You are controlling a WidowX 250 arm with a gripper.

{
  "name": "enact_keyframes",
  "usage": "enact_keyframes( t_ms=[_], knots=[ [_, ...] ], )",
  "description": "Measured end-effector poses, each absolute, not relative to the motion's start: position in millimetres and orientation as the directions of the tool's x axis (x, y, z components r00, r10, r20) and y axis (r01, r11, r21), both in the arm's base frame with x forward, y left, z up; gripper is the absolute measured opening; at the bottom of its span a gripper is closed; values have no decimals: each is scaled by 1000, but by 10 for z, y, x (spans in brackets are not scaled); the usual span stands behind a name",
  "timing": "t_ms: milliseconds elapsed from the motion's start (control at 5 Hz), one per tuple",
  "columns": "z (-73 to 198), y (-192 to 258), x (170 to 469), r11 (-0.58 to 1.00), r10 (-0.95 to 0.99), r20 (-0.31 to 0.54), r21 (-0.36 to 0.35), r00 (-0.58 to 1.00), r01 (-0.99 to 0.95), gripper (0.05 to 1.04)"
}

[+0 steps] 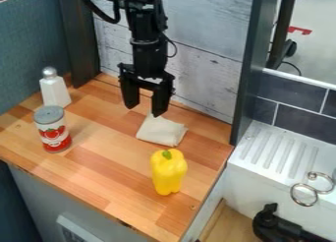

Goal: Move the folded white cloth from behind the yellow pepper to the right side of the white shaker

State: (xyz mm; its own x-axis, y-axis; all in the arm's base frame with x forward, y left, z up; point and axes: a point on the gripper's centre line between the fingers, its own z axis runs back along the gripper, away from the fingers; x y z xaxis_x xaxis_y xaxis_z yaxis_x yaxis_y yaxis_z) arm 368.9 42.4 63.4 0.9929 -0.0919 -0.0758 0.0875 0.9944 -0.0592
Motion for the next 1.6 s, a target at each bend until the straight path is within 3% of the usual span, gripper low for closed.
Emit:
enact_keyframes(
  t_ms=[400, 1000, 1600],
  knots=[
    [543, 265, 3875, 991, -129, -69, -28, 989, 128, 1001],
    [388, 90, 3842, 990, -127, -98, -69, 987, 121, 1001],
    [115, 13, 3762, 982, -124, -35, -150, 992, 118, 1001]
  ],
)
